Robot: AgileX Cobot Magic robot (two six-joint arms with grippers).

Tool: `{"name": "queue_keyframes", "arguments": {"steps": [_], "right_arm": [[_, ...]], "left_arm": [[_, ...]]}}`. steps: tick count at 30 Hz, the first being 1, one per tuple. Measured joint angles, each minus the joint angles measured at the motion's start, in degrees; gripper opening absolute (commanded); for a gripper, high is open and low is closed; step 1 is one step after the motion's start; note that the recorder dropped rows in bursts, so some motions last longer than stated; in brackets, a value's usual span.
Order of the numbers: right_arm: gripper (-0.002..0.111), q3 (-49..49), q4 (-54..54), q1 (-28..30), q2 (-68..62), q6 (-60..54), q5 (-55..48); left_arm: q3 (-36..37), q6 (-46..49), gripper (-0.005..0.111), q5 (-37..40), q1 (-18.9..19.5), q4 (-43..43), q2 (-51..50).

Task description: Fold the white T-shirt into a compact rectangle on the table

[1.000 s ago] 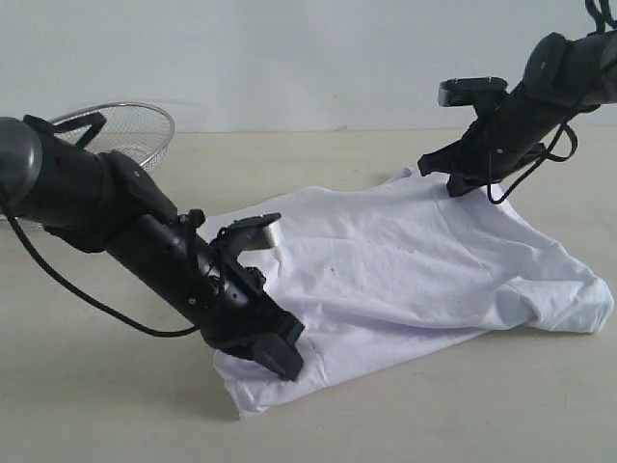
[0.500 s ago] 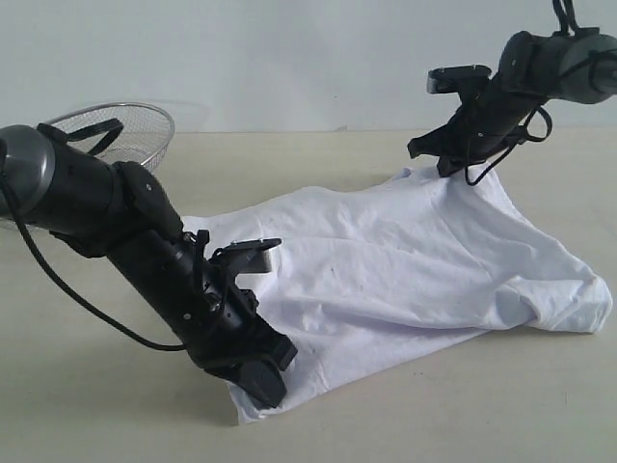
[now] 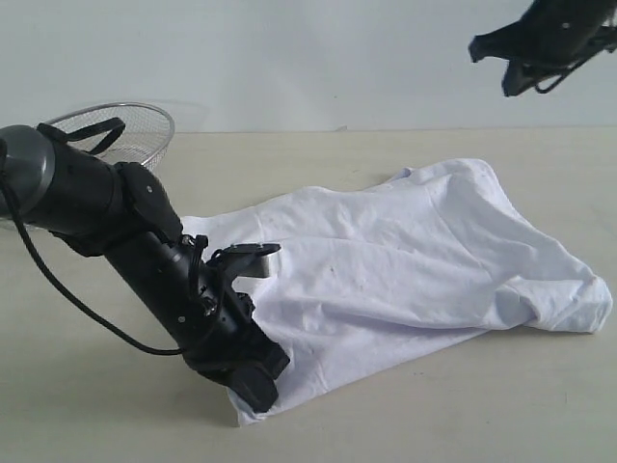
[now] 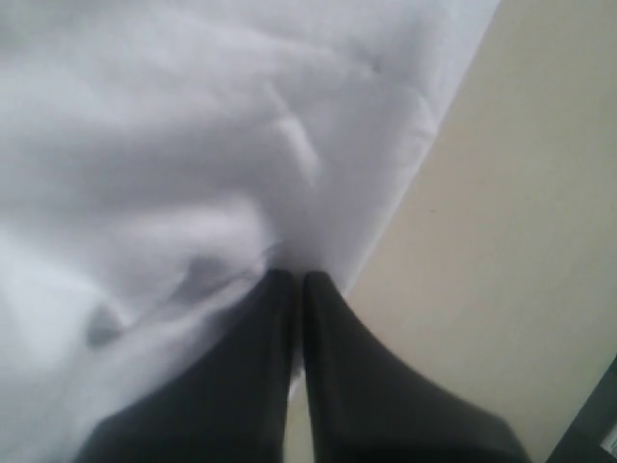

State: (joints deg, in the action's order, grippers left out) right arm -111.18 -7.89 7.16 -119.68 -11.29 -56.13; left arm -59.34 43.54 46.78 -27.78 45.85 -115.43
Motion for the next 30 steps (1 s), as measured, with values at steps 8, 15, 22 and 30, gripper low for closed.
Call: {"name": "queue_keyframes", "arguments": {"steps": [8,15,22,30], "right_arm": [[0.0,23.5,-5.1,12.0,13.0,-5.3,0.8],[0.002,32.4,-21.1,17.3,9.1,-23.7,-3.4],[0.039,31.7,-26.1,17.3,0.4,-26.4,-6.9],[0.074,31.3,-27.6,17.3,-0.3,-26.4,-3.7]], "left_arm": [[0.0,0.0,0.004,0.0,2.4,-0.9,0.0],[-0.3,0.0,0.004,0.0,2.5,-1.3,0.0],[-0.6,-2.3,0.004,-0.1,2.8,-4.4,0.0],[-0.7,-5.0,0.004,0.2,10.7,-7.1,0.2]]}}
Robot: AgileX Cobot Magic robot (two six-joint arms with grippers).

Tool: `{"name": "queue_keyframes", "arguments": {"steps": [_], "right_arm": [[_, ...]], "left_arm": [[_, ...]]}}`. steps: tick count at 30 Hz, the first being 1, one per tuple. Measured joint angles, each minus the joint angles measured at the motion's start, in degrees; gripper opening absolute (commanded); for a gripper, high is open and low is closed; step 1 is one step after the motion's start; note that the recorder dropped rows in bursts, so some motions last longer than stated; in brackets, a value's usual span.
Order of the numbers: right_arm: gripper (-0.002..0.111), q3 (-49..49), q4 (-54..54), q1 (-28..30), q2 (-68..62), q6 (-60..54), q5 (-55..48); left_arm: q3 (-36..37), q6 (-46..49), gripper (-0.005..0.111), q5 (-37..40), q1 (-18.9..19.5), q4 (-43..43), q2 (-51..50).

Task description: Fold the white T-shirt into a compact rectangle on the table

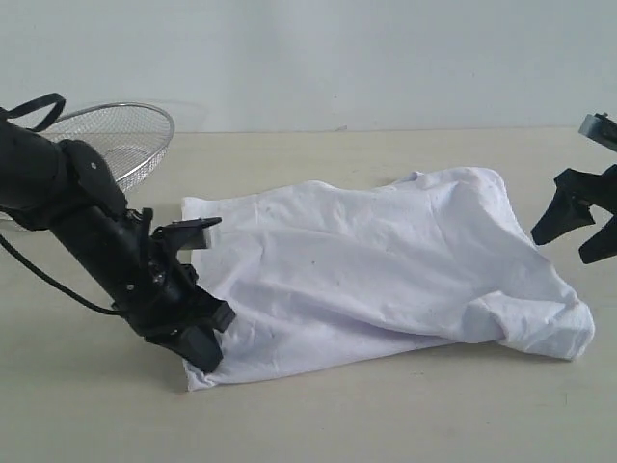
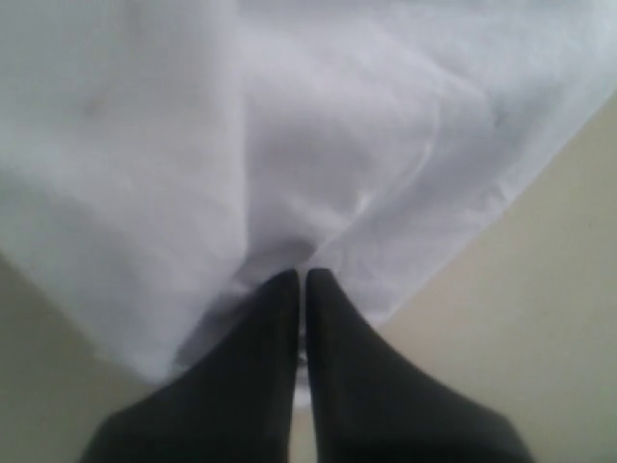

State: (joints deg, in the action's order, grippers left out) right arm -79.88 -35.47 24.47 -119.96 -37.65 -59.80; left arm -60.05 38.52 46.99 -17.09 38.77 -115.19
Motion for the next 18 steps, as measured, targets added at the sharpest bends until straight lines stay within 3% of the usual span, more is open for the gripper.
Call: {"name": "queue_keyframes", "arguments": {"steps": [4,18], "right_arm": [[0.074,0.0,0.0,-0.8,-0.3,0.0,0.4],[0.074,0.0,-0.1,-8.4,-0.8,0.2,4.6]], "left_arm": [[-1.2,0.8,0.004,0.6,2.4,-0.8,0.0],[-1.8,3.1,0.004,0.6,2.4,-0.4,0.0]]}}
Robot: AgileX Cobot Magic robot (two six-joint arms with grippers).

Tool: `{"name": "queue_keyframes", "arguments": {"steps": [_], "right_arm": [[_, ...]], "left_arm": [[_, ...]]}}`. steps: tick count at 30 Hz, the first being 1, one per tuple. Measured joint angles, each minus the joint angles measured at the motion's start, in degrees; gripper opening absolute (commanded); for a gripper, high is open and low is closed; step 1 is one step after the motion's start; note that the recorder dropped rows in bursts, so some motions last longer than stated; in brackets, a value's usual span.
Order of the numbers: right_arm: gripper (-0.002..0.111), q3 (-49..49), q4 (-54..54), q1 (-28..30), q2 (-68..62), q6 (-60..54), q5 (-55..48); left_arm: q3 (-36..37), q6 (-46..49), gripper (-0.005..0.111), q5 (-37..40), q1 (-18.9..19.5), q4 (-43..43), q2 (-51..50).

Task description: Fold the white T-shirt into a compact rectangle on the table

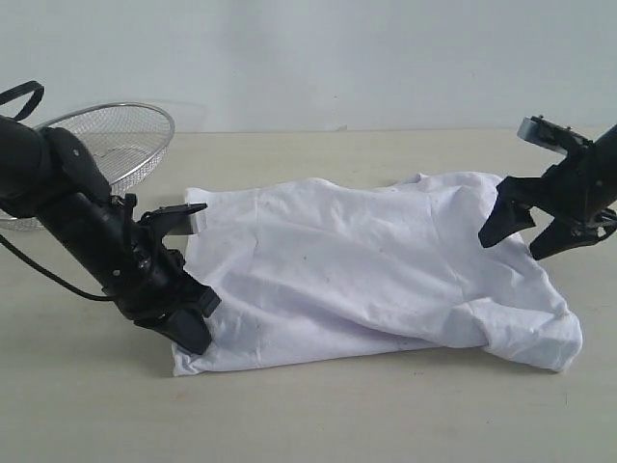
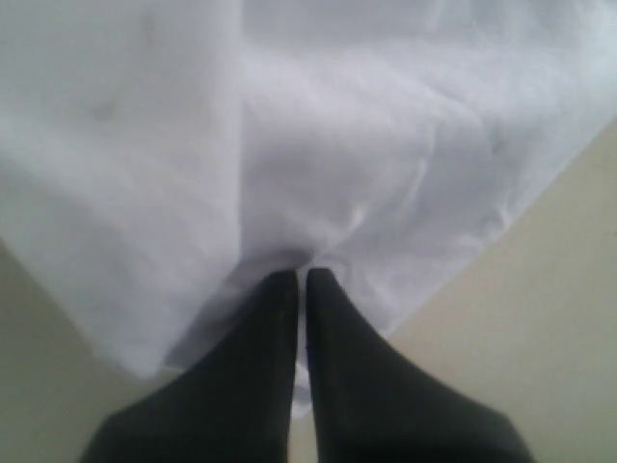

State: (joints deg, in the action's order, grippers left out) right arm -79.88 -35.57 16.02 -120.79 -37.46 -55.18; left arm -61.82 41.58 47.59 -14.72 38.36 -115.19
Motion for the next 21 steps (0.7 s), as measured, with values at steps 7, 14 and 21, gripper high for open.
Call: {"name": "queue_keyframes", "arguments": {"steps": [7,14,21], "right_arm": [[0.074,0.0,1.7,-0.1,-0.1,0.7,1.3],[0.074,-0.7,-1.1,-0.1,-2.8,0.3,-0.2],[0.072,-1.1,-17.7,-1.0,-7.8,-8.6,-8.0]], "left_arm": [[0.0,0.0,0.004,0.0,0.0,0.0,0.0],[0.0,0.0,0.004,0.0,0.0,0.0,0.0],[0.0,0.0,0.004,0.0,0.0,0.0,0.0]]}}
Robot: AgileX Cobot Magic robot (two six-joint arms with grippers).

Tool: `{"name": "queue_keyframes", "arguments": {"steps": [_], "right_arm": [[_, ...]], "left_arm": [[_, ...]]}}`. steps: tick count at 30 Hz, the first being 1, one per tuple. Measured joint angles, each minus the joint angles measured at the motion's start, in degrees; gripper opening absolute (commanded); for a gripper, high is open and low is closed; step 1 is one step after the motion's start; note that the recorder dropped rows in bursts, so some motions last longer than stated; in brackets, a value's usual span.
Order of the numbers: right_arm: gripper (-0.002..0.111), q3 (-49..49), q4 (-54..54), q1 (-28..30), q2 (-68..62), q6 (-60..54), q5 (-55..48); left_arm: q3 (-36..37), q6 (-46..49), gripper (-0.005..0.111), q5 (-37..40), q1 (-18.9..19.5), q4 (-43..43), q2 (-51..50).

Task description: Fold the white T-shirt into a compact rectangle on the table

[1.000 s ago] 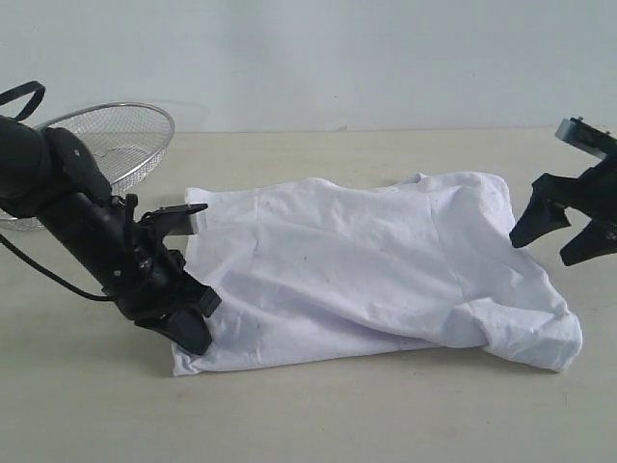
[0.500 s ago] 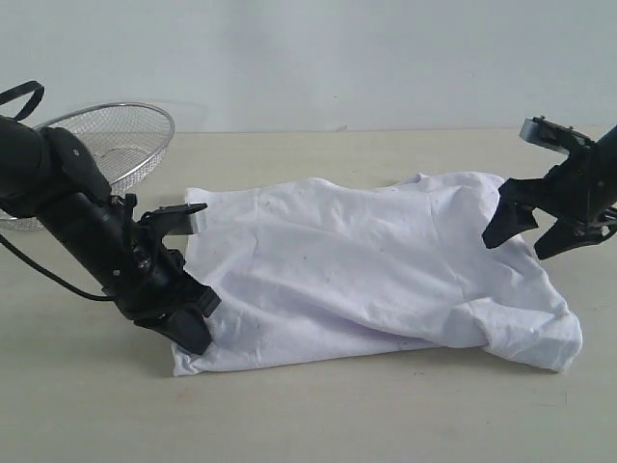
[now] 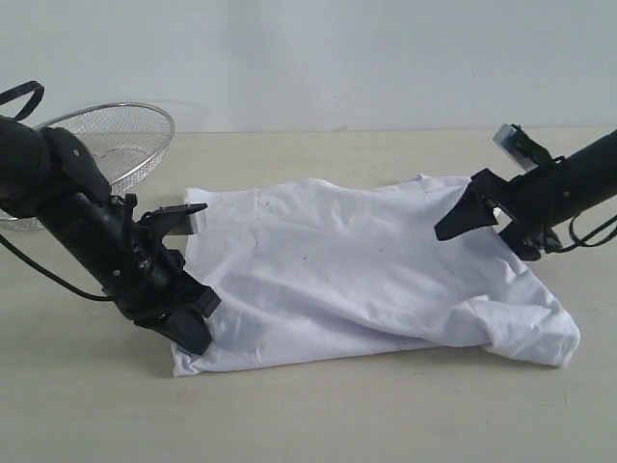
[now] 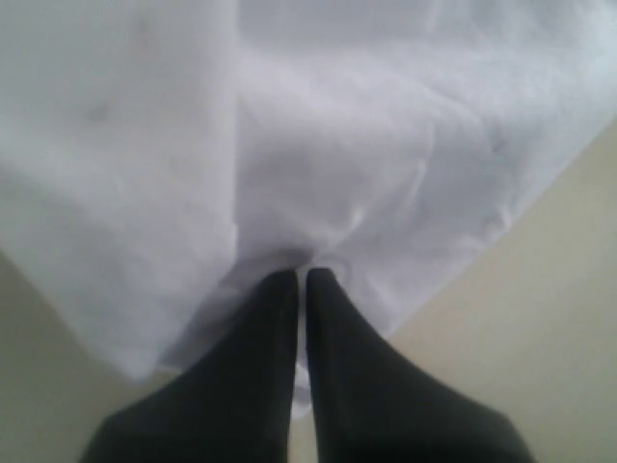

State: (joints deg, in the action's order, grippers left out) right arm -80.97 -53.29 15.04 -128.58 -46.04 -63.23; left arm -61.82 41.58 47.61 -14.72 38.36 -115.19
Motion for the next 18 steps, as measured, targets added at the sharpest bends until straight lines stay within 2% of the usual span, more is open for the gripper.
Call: {"name": "queue_keyframes", "arguments": {"steps": [1,2,5,6,14,18], "right_arm": [[0.068,0.0,-1.1,-0.5,-0.6,-0.6,-0.4],[0.05,-0.1,-2.1,-1.1,-1.1,-1.2,-0.5],[0.009,-0.1,-3.7,-3.1,-2.6,-2.5,1.0],[0.0,-0.1,-3.7,-3.3,-2.9,-2.5,1.9],[0.0,-0.1,-2.8,-2.6,-2.9,-1.7,4.8],[0.0,-0.1,-1.3,2.6,-1.8,-1.5,7.0]], "left_arm": [[0.0,0.0,0.004,0.0,0.0,0.0,0.0],[0.0,0.0,0.004,0.0,0.0,0.0,0.0],[0.0,0.0,0.004,0.0,0.0,0.0,0.0],[0.0,0.0,0.004,0.0,0.0,0.0,0.0],[-0.3,0.0,0.004,0.0,0.0,0.0,0.0],[-1.4,0.9,0.004,0.1,-0.9,0.8,0.0]]}}
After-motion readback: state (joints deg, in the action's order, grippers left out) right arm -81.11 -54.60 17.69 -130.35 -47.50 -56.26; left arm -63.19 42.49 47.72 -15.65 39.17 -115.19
